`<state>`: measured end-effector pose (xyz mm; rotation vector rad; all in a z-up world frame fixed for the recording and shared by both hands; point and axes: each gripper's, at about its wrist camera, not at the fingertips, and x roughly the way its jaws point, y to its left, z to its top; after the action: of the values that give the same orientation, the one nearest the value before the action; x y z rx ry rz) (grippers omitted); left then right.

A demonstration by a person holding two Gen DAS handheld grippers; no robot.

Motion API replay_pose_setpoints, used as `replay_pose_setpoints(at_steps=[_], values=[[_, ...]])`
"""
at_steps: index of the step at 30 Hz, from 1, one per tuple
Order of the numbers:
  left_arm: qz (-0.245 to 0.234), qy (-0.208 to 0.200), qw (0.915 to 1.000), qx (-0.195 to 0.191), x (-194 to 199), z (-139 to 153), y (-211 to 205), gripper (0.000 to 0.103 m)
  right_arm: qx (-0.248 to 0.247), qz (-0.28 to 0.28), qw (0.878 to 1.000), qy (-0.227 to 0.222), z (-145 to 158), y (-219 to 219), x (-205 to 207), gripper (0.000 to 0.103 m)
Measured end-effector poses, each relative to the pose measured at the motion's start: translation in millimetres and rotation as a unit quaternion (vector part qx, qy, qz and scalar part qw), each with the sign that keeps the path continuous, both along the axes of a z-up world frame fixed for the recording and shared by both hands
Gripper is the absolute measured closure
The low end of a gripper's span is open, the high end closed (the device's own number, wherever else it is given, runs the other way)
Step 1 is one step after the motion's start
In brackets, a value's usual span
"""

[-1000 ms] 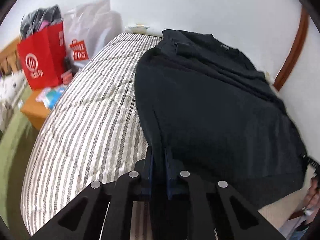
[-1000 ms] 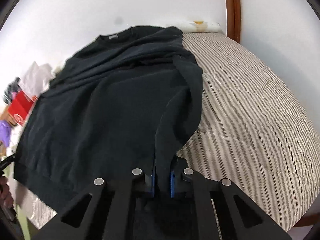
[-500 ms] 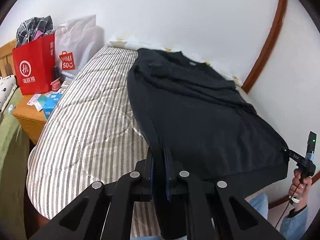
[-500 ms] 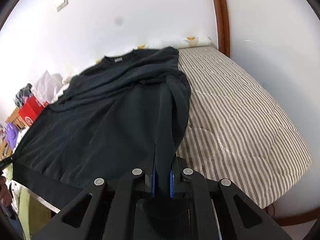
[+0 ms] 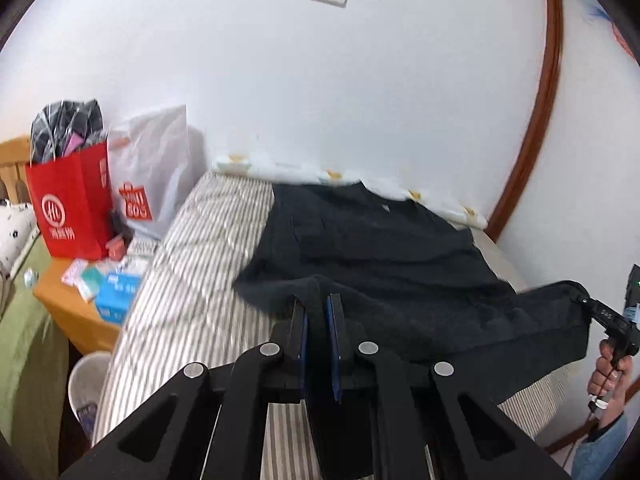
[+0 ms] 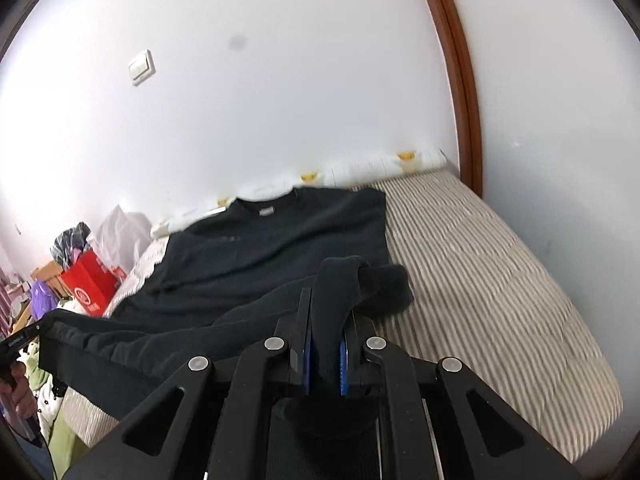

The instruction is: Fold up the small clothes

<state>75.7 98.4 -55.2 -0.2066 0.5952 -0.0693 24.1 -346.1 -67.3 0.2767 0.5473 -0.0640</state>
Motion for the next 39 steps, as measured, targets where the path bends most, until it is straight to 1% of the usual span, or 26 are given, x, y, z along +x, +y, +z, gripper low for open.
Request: replay_pose_setpoints(at_steps=[5,9,14,19,22,25,27,29,32,34,35,36,37,38,39], values=[[0.020,-0.006,0.9998,0.004,56,9,0,0.094,-0.011,-0.001,1.000,-0.003,16,-6,49,0.093],[0.039,0.002,0.9988,0.028,107,8,-9,0.094,-0.014,-0.005,1.000,0.007,18,-11,104,0.093],[0.048,0.012,0.9973,0.055,160,-2,-13,0.094,-0.010,-0.011,0.999,0.032,1,-21,164,0.093],[0.055,0.047,0.9953,0.064,209,-36,-13,0.094,-0.018,-0.009,0.998,0.061,-31,-25,210,0.093],[0.060,0.070,0.9932,0.071,228,-60,-13,0.094,-0.026,-0.008,0.996,0.088,-55,-27,231,0.093],[0.056,0.093,0.9912,0.077,239,-76,-12,0.093,-0.027,-0.013,0.993,0.112,-75,-31,248,0.092],[0.056,0.099,0.9907,0.074,243,-81,-12,0.091,-0.024,-0.013,0.993,0.119,-82,-34,253,0.092],[0.056,0.104,0.9903,0.073,245,-84,-11,0.090,-0.029,-0.016,0.990,0.135,-87,-35,258,0.091],[0.051,0.107,0.9905,0.069,245,-85,-10,0.089,-0.029,-0.013,0.987,0.155,-88,-35,259,0.088],[0.044,0.114,0.9906,0.063,243,-82,-9,0.085,-0.033,-0.010,0.987,0.159,-80,-34,248,0.076],[0.039,0.116,0.9908,0.058,241,-81,-8,0.078,-0.037,-0.012,0.987,0.156,-75,-33,241,0.071],[0.034,0.119,0.9910,0.052,237,-79,-7,0.067,-0.045,-0.018,0.988,0.149,-68,-32,231,0.059],[0.028,0.120,0.9914,0.044,231,-77,-6,0.062,-0.054,-0.025,0.989,0.135,-61,-32,217,0.048],[0.026,0.120,0.9915,0.041,225,-75,-5,0.052,-0.060,-0.032,0.990,0.127,-56,-32,206,0.043],[0.027,0.120,0.9916,0.041,217,-74,-5,0.049,-0.066,-0.041,0.989,0.123,-53,-33,190,0.041]])
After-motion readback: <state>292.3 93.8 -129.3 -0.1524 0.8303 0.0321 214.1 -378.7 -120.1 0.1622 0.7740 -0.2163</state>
